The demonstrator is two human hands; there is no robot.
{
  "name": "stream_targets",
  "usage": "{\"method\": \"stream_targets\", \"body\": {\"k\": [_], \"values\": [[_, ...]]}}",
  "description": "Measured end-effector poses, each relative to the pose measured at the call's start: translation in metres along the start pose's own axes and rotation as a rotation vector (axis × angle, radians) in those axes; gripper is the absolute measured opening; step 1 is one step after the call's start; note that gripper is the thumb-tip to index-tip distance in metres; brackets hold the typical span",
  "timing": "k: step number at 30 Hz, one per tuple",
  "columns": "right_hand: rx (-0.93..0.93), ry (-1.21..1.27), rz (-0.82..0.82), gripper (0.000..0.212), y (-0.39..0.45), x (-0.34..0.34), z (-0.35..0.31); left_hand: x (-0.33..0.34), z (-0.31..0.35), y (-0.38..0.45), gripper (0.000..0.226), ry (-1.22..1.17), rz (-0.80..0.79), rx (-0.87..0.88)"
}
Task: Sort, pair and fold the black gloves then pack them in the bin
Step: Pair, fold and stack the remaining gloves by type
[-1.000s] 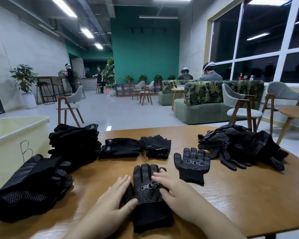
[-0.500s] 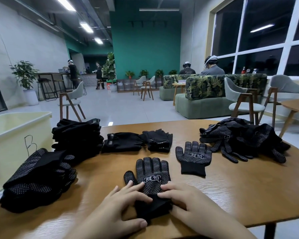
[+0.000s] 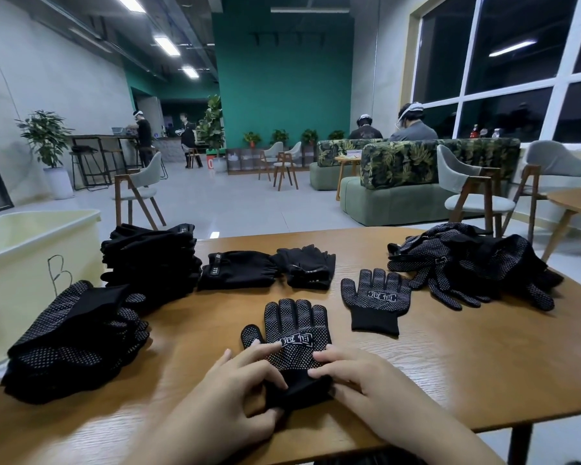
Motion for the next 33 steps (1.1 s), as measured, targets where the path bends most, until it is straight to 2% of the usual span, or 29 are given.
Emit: {"method": "stream_targets", "body": {"k": [4, 10, 13, 17, 21, 23, 25, 29, 33], "values": [[-0.004, 0.013, 0.02, 0.022, -0.002, -0.005, -0.001, -0.006, 0.007, -0.001, 0.034, 0.034, 0.093, 0.077], [-0.032, 0.11, 0.091, 0.033, -0.001, -0.013, -0.01, -0.015, 0.012, 0.003, 0.029, -0.061, 0.135, 0.087], [-0.017, 0.172, 0.162, 0.025, 0.006, -0.023, -0.013, -0.022, 0.009, 0.008, 0.023, -0.178, 0.153, 0.001], [0.064, 0.149, 0.236, 0.017, 0.027, -0.03, -0.011, -0.041, 0.003, 0.022, 0.008, -0.19, 0.245, -0.118], [0.15, 0.082, 0.312, 0.023, 0.05, -0.037, -0.006, -0.046, -0.008, 0.042, 0.01, -0.221, 0.299, -0.261], [0.195, 0.042, 0.327, 0.024, 0.059, -0.038, -0.001, -0.045, -0.014, 0.053, 0.007, -0.202, 0.346, -0.281], [0.253, 0.014, 0.322, 0.017, 0.065, -0.037, 0.007, -0.042, -0.022, 0.06, 0.007, -0.16, 0.369, -0.315], [0.348, -0.078, 0.263, 0.012, 0.071, -0.03, 0.021, -0.039, -0.034, 0.066, 0.011, -0.027, 0.356, -0.382], [0.398, -0.19, 0.225, 0.023, 0.077, -0.024, 0.028, -0.036, -0.039, 0.065, 0.019, 0.114, 0.303, -0.444]]}}
Point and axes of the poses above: each hand's wrist, its own y-axis towards the middle knuckle, its own x-axis out of the palm, z = x × y, the point moved 10 cm from there along y, towards the middle knuckle, and after that the axes turned 7 degrees about y, right-handed, at the moved point
